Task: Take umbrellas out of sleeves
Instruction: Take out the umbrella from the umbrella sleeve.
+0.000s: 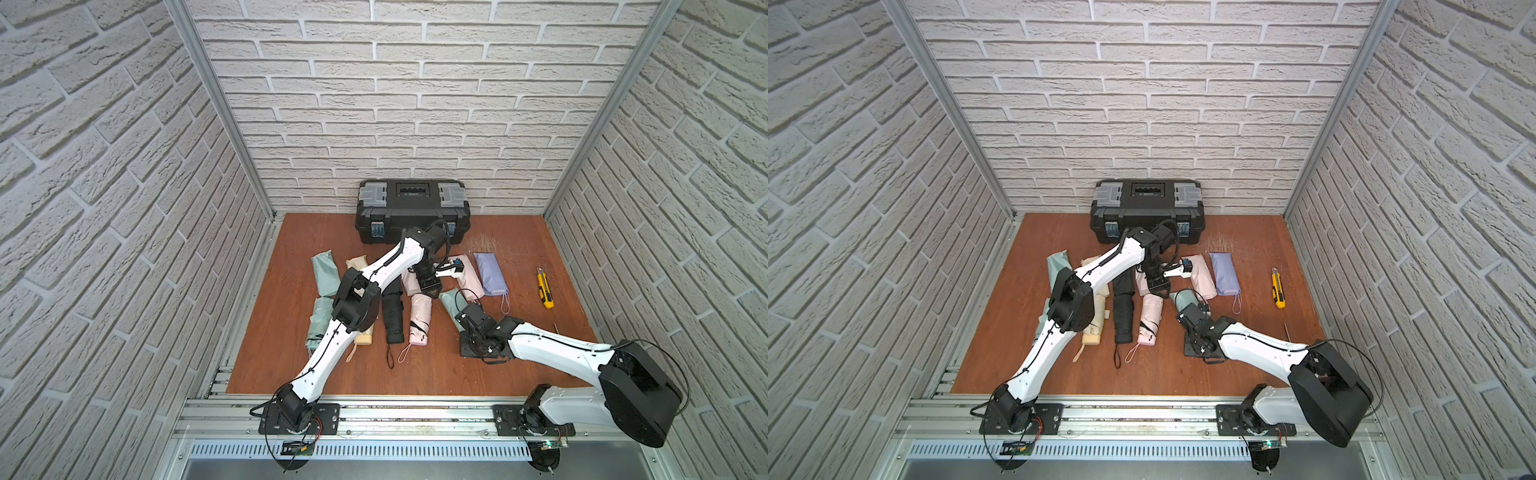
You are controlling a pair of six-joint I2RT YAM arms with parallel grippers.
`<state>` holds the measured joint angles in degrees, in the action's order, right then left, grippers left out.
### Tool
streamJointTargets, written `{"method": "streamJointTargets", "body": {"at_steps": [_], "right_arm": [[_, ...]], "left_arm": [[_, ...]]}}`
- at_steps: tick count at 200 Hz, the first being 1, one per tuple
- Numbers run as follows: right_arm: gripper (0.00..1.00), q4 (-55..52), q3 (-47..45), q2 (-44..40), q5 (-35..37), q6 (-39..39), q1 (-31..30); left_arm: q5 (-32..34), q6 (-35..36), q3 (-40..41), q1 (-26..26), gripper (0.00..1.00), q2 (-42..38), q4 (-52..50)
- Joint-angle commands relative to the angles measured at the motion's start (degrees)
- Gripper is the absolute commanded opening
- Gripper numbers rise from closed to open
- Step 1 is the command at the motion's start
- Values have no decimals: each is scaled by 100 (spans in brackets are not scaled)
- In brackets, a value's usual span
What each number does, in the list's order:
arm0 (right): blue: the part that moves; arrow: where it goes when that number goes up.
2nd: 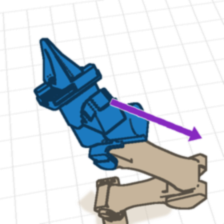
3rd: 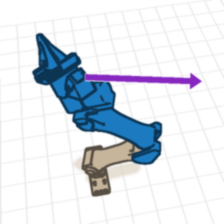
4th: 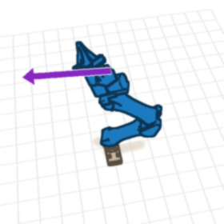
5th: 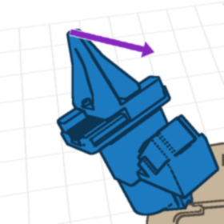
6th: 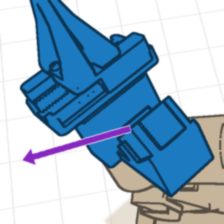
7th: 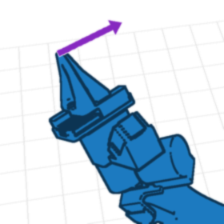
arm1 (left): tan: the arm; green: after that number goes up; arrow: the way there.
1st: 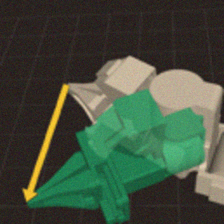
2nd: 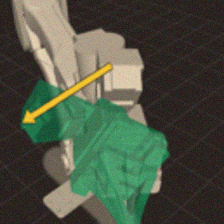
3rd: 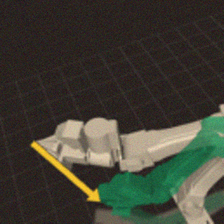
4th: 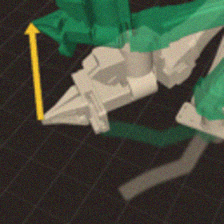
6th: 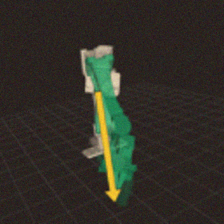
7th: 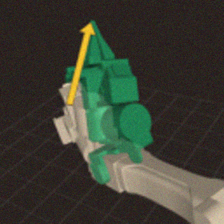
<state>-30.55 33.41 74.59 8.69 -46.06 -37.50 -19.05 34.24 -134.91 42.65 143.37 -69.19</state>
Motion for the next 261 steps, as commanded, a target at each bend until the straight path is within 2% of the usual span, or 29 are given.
{"method": "streamJointTargets", "body": {"at_steps": [1,34,83,195,261], "right_arm": [[3,119,-71,-107,-3,26,23],[3,119,-71,-111,1,27,29],[3,128,-81,-118,0,36,31],[4,137,-84,-100,-10,38,27],[4,136,-80,-88,-4,45,32]], "left_arm": [[59,696,-6,64,47,-150,-72],[39,810,-387,107,45,125,-187],[472,760,-705,258,45,465,-81],[638,760,-831,426,40,741,12],[695,830,-807,423,10,675,-13]]}}
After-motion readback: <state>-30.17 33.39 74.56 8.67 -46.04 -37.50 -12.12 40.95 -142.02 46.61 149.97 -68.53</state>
